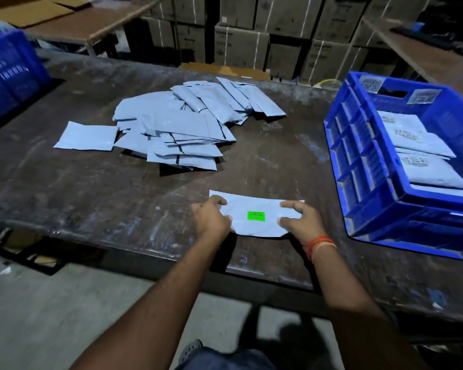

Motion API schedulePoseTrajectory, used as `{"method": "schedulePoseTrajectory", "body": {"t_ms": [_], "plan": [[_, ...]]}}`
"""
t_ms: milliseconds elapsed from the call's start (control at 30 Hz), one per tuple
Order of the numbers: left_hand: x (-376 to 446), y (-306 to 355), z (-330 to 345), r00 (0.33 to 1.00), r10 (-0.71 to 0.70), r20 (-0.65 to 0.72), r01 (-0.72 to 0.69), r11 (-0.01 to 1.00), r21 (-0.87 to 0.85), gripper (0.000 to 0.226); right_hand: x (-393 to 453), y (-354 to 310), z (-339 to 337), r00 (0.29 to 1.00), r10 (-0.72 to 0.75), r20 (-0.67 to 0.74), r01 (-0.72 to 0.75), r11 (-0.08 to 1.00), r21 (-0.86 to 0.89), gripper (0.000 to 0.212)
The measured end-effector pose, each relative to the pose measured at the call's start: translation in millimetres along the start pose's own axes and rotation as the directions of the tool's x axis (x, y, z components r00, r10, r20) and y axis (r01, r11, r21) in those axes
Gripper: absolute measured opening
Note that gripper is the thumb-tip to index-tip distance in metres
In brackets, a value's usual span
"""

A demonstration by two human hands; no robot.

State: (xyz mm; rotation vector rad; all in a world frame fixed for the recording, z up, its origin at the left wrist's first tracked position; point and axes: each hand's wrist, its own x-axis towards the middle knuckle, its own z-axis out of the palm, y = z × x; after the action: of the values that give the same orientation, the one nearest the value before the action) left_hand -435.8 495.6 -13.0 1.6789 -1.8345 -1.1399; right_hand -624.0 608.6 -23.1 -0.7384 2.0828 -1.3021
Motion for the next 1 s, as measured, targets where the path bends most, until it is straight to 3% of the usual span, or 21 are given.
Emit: {"method": "schedulePoseTrajectory", "body": {"t_ms": [133,367,533,767,1000], "plan": [[9.2,-10.6,-19.5,0.99,0.023,0.141,0.029,0.935,-0.353,0.016,-4.5,-5.2,-2.0,0.992,-0.031,0.121,0.004,0.975,0.221,0.028],[23.4,-34.4,-93.1,0.98,0.033,0.195,0.091,0.798,-0.595,0.019,-5.6,-42.2,37.8,0.967,-0.144,0.208,0.066,0.937,0.342,0.035],[49.4,-49.0,-171.8,0.989,0.075,0.128,0.021,0.779,-0.626,0.025,-14.9,-100.5,91.0,0.935,-0.23,0.268,0.123,0.924,0.362,0.03],[98.8,-81.8,-305.7,0.988,0.131,0.081,-0.056,0.796,-0.603,0.024,-31.0,-172.2,208.0,0.908,-0.342,0.244,0.255,0.91,0.326,0.03],[140.4,-115.9,-432.3,0.993,0.118,0.01,-0.089,0.8,-0.593,0.026,-45.5,-246.0,322.5,0.883,-0.378,0.279,0.275,0.897,0.345,0.028]]}}
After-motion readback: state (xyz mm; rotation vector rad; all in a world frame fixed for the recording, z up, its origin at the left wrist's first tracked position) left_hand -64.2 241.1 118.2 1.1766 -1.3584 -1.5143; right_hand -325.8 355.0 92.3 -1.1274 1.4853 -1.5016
